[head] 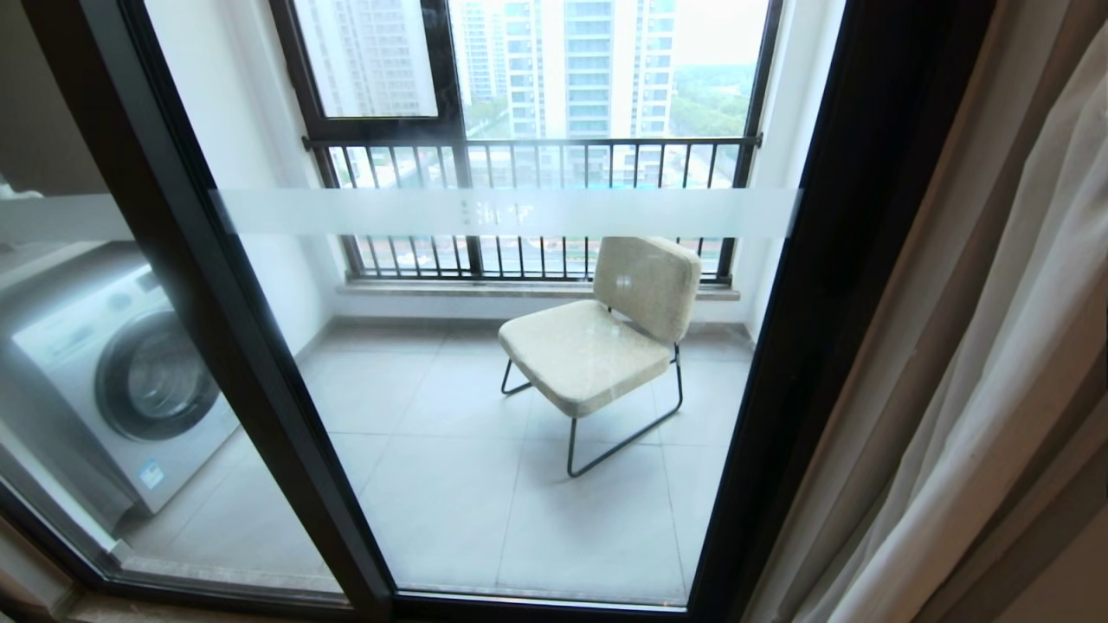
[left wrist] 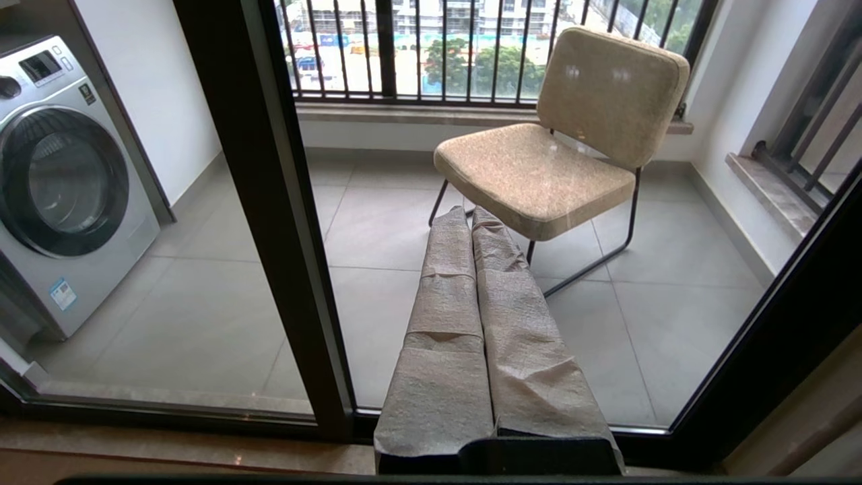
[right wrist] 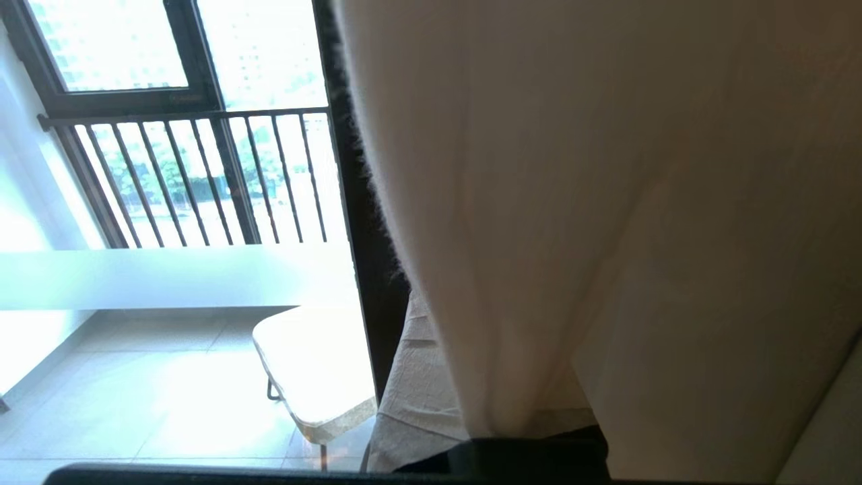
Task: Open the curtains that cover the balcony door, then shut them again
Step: Close the inner curtains on both sides
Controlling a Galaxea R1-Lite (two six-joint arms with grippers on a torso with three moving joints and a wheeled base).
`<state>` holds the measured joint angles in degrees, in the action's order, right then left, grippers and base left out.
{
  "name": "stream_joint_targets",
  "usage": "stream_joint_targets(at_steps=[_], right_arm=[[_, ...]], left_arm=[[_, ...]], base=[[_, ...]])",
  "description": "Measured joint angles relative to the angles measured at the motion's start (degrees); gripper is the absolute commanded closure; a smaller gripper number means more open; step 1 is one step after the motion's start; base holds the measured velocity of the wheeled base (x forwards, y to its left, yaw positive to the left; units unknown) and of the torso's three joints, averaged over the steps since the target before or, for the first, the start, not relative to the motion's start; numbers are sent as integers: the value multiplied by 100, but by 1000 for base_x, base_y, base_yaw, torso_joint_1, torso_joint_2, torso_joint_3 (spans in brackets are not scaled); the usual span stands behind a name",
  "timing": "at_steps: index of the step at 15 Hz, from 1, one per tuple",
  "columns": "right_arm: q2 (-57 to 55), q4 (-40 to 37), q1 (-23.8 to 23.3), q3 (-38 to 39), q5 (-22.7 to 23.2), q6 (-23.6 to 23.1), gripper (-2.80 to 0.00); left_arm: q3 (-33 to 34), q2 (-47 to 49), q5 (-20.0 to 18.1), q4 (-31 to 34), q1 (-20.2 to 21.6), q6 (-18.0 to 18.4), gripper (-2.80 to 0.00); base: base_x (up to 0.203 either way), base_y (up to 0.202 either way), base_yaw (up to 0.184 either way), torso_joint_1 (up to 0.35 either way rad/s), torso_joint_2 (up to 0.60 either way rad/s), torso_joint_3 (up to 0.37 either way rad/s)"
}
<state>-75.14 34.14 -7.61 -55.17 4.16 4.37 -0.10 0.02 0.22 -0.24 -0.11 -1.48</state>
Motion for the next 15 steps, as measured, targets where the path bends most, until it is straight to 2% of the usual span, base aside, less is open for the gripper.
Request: stream_joint_targets(at_steps=[15], right_arm=[[143,-48,-5,-9,19,18,0]], left_arm=[[0,0,-4,2,1,0,0]], base=[[0,0,0,0,0,0]])
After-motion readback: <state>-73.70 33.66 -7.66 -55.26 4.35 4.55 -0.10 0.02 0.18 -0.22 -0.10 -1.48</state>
